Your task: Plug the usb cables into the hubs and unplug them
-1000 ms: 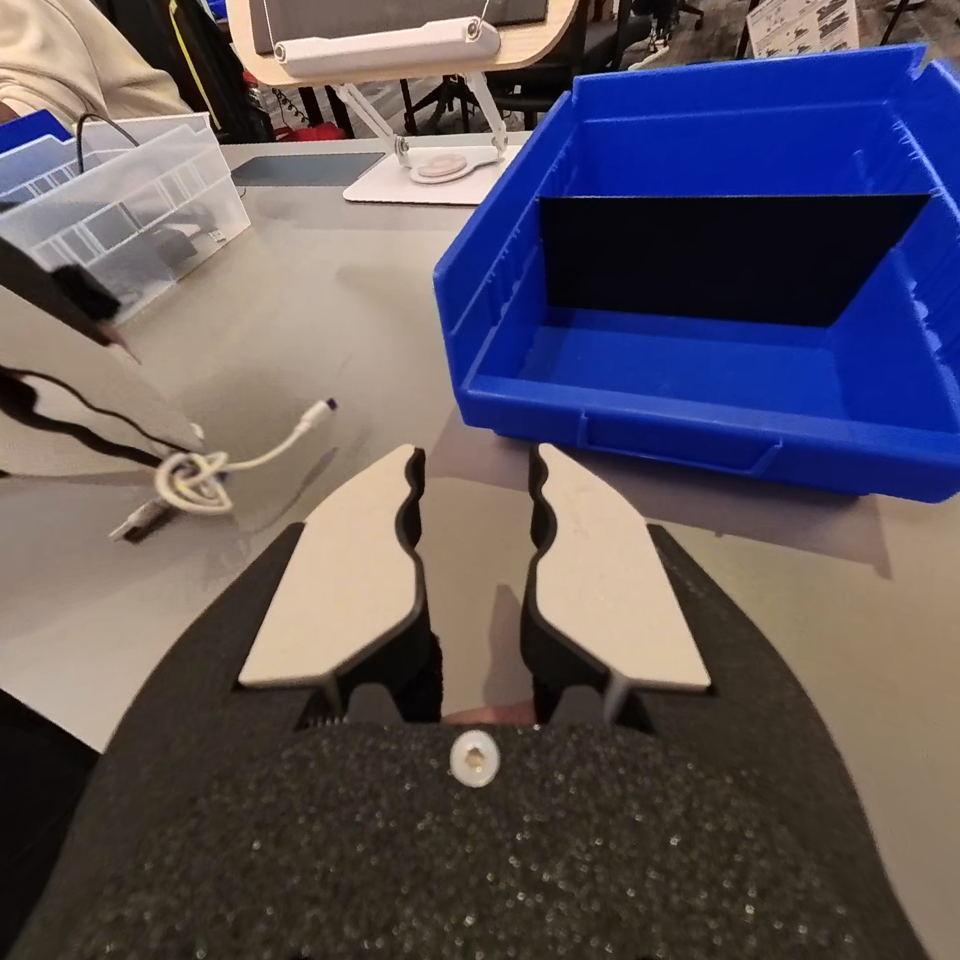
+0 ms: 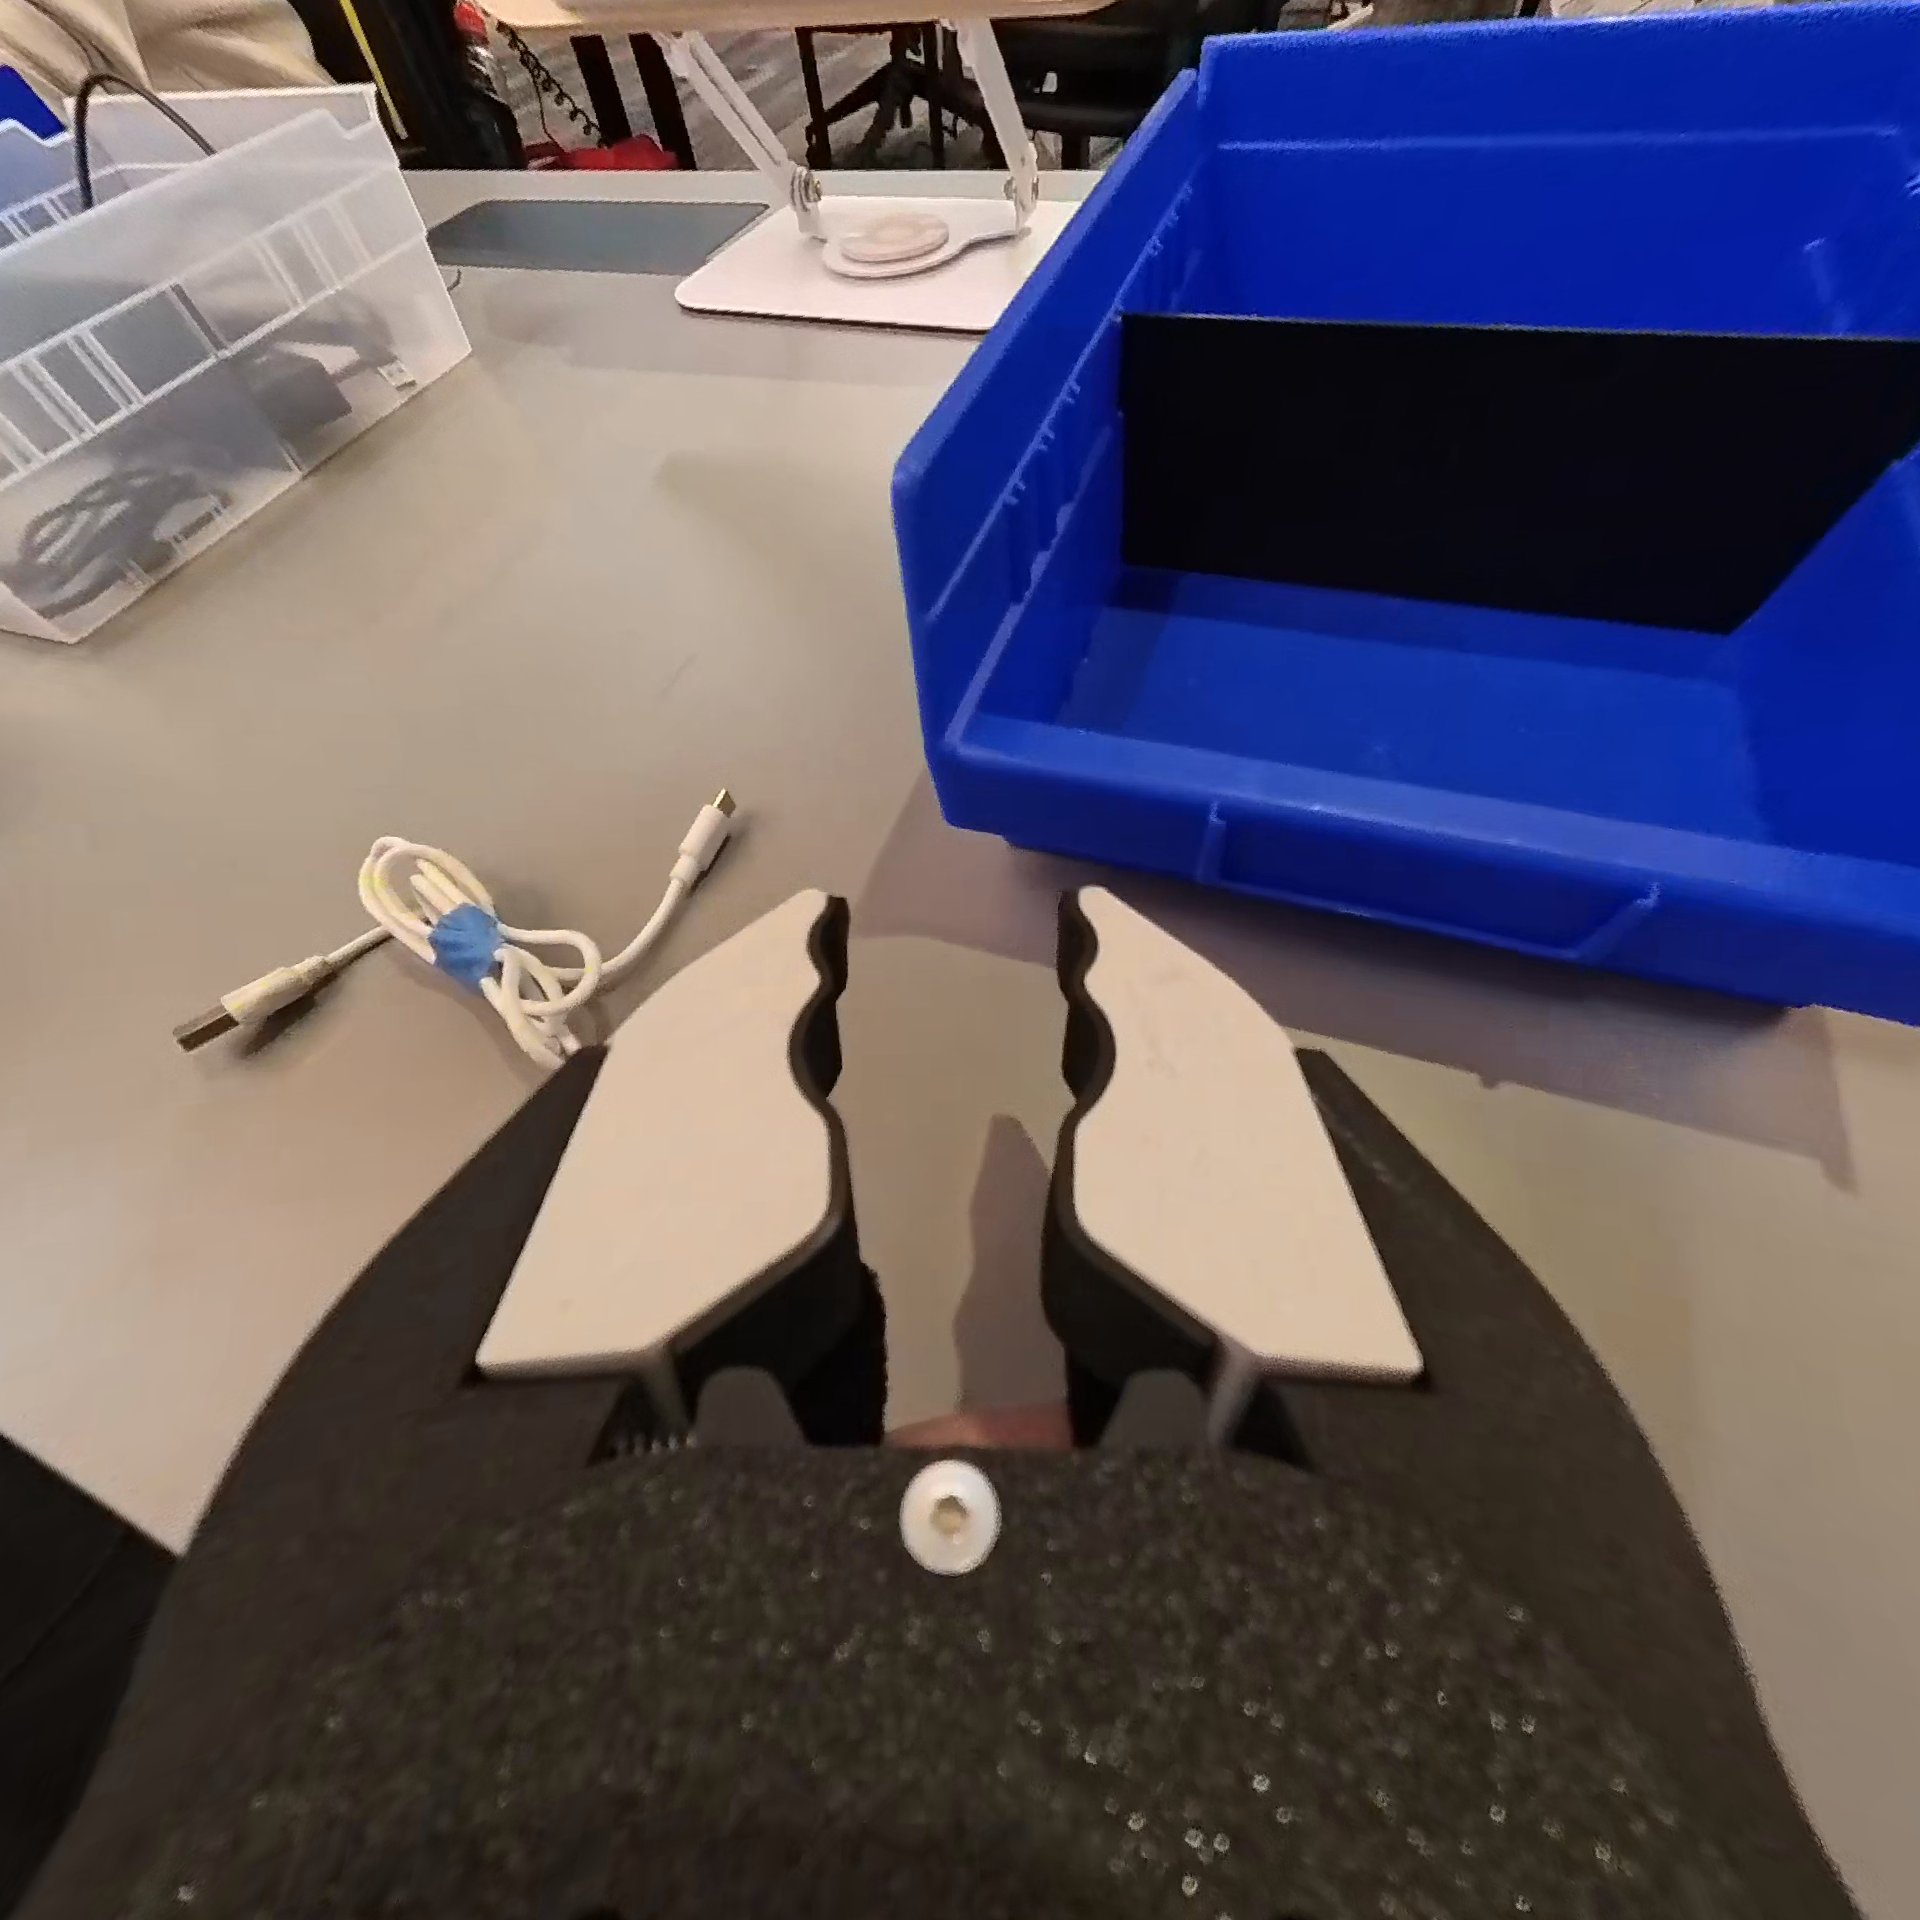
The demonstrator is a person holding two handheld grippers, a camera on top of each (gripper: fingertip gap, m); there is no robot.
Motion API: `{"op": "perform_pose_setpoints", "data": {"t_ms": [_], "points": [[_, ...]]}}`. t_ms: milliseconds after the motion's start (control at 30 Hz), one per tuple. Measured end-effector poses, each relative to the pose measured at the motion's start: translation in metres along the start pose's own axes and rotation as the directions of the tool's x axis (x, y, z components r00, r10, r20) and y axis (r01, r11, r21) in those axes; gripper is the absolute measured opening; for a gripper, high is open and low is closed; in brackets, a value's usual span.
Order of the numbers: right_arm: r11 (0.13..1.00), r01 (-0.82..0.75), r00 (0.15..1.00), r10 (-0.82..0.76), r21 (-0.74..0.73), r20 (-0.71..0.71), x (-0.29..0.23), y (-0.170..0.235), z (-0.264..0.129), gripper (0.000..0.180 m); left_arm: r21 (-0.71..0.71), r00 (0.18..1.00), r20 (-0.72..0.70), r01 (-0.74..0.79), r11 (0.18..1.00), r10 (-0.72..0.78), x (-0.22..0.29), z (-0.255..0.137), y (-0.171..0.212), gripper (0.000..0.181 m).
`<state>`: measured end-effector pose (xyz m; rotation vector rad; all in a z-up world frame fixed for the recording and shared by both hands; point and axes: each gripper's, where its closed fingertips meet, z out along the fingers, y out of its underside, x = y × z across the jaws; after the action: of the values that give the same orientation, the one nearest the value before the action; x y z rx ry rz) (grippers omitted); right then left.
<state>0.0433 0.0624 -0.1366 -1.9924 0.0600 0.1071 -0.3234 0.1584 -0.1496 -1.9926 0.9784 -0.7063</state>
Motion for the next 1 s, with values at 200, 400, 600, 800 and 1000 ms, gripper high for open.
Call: {"op": "perform_pose_setpoints", "data": {"t_ms": [200,400,600,800,1000], "points": [[1.000,0.009,1.000,-0.009,-0.002,-0.010,0.000,0.001,-0.001,0.039,-0.047,0.998,0.038,0.053,0.997,-0.051,-0.006,0.007,0.003,0.048],[1.000,0.006,1.000,-0.006,-0.008,0.008,-0.001,0.003,0.000,0.039,-0.049,0.987,0.012,0.159,0.986,-0.159,-0.026,-0.002,-0.032,0.054],[1.000,-0.007,0.999,0.008,-0.012,0.041,-0.007,0.003,0.001,0.039,-0.301,0.954,0.191,0.282,0.911,-0.232,-0.107,0.016,-0.062,0.052],[1.000,-0.019,0.998,0.020,-0.008,0.057,-0.011,0.002,-0.002,0.039,-0.537,0.909,0.287,0.413,0.735,-0.301,-0.167,0.058,-0.044,0.057],[0.999,-0.031,0.997,0.032,-0.020,0.070,-0.013,0.006,-0.002,0.039,-0.639,0.925,0.296,0.378,0.670,-0.240,-0.173,0.075,-0.028,0.035]]}}
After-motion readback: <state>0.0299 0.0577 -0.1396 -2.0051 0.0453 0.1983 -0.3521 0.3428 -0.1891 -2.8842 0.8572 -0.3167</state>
